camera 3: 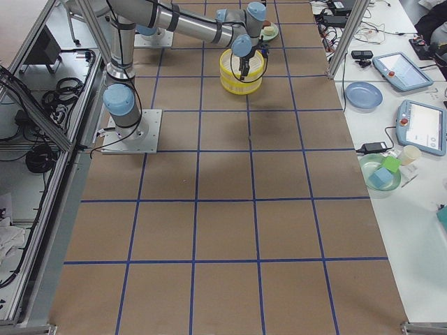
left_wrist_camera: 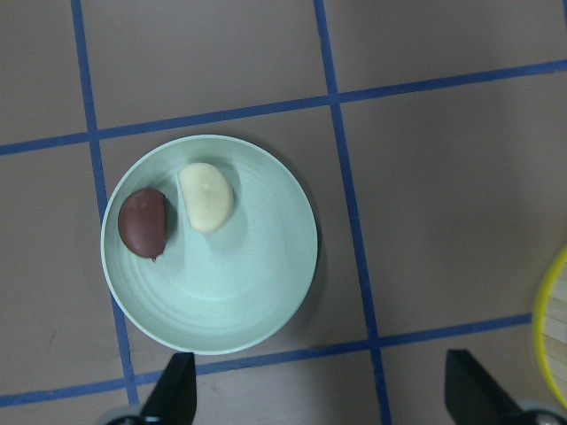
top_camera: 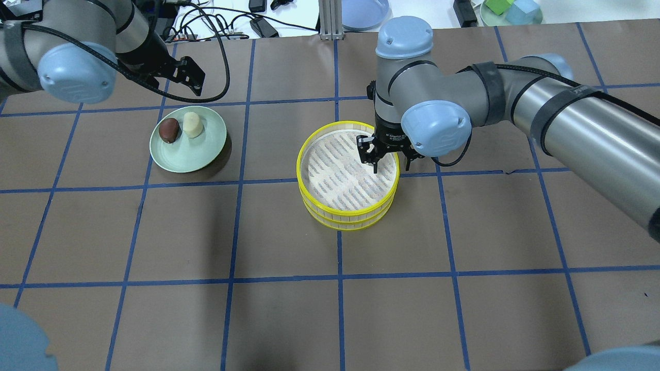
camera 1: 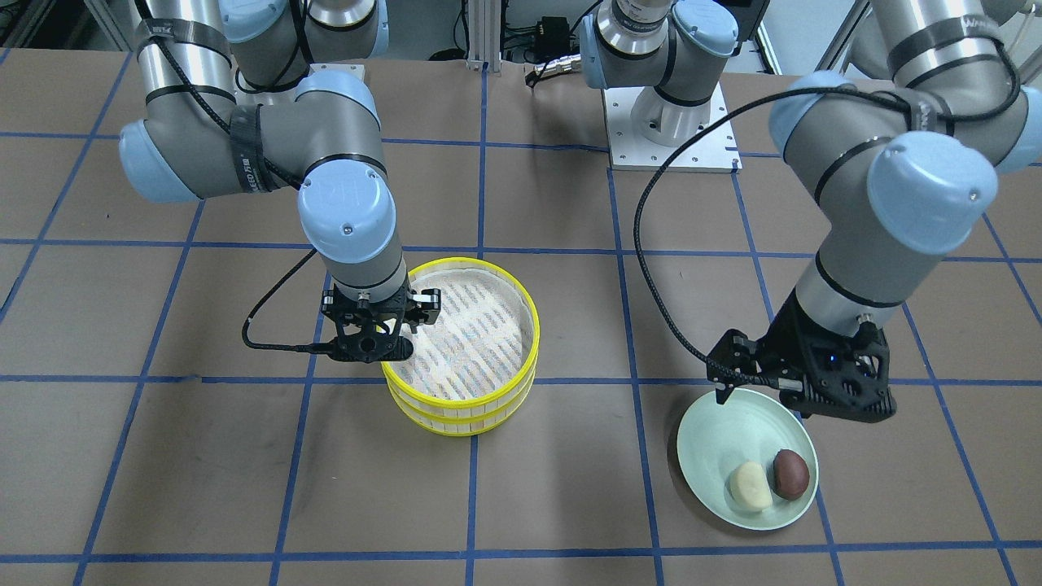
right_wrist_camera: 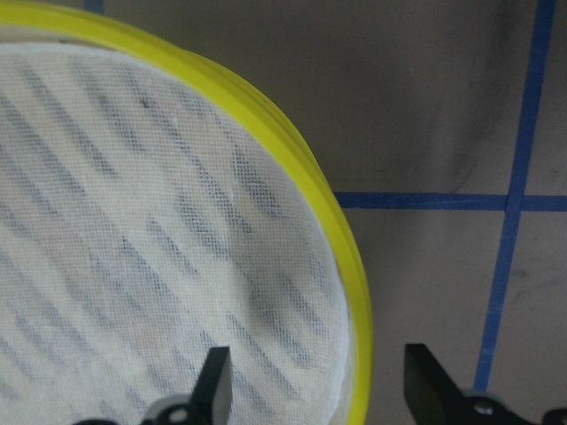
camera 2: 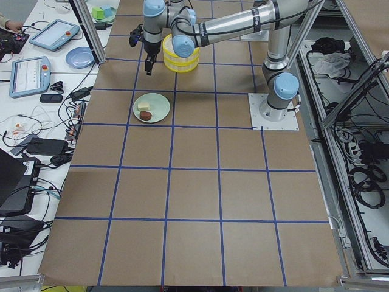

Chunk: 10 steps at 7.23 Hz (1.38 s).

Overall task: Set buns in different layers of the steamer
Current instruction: 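Lower the left gripper onto the plate and grasp the white bun, then lift the top steamer tier aside with right gripper while left lifts bun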

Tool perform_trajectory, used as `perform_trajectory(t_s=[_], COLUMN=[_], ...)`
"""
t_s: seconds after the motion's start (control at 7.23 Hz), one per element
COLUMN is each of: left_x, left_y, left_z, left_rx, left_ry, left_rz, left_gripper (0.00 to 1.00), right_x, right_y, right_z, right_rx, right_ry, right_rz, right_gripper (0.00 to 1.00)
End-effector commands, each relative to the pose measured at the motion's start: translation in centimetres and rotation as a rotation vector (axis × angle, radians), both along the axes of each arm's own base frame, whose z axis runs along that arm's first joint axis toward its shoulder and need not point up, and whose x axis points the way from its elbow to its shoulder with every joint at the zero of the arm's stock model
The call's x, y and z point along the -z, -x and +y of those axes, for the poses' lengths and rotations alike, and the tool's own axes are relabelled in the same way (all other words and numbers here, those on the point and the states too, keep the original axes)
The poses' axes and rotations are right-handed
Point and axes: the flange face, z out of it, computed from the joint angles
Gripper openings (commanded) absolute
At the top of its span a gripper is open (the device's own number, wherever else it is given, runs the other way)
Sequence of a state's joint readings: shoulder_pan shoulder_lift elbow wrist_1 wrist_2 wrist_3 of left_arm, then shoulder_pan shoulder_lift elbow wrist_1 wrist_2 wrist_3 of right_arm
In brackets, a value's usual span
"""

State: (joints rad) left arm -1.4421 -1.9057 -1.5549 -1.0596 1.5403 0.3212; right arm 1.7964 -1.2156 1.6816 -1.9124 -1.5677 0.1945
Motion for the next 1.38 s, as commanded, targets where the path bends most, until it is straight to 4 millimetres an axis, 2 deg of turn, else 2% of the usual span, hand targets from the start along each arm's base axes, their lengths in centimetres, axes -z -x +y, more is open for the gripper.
perform_trajectory(t_s=[0.0, 0.14, 0.28, 0.41, 0.55, 0.69, 0.83, 0.97, 1.11, 1.24], left_x=[7.4, 9.7, 12.4, 14.5, 15.6, 16.2, 16.6, 16.7, 15.8, 13.8], left_y=[-3.1, -3.6, -4.0, -4.8, -4.8, -4.8, -4.8, -4.8, -4.9, -4.9], left_z=[-3.6, -4.4, -4.9, -5.1, -5.3, -5.3, -5.2, -5.2, -5.6, -5.5], left_rx=[0.068, 0.078, 0.081, 0.07, 0.07, 0.071, 0.071, 0.073, 0.069, 0.051], left_ry=[0.011, 0.009, -0.024, -0.052, -0.066, -0.075, -0.084, -0.089, -0.073, -0.055], left_rz=[-0.022, -0.026, -0.023, -0.013, -0.01, -0.01, -0.008, -0.009, -0.012, -0.011], left_gripper=[1.0, 1.0, 1.0, 1.0, 0.79, 0.27, 0.0, 0.0, 0.0, 0.0], right_x=[0.6, -0.4, -3.1, -7.8, -13.0, -15.7, -17.9, -20.5, -22.0, -23.3], right_y=[0.0, -0.1, 0.4, 1.4, 2.6, 5.7, 9.2, 13.8, 18.1, 20.0], right_z=[-0.2, -0.3, -0.2, 1.6, 3.5, 4.1, 4.6, 5.7, 6.8, 7.7], right_rx=[-0.002, -0.001, 0.005, 0.013, 0.031, 0.056, 0.05, 0.068, 0.079, -0.029], right_ry=[-0.003, 0.013, 0.047, 0.057, 0.079, 0.066, 0.045, 0.032, 0.015, 0.026], right_rz=[-0.001, -0.005, -0.008, -0.014, -0.059, -0.081, -0.068, -0.015, 0.006, 0.025], right_gripper=[0.0, 0.0, 0.0, 0.0, 0.0, 0.0, 0.0, 0.0, 0.0, 0.0])
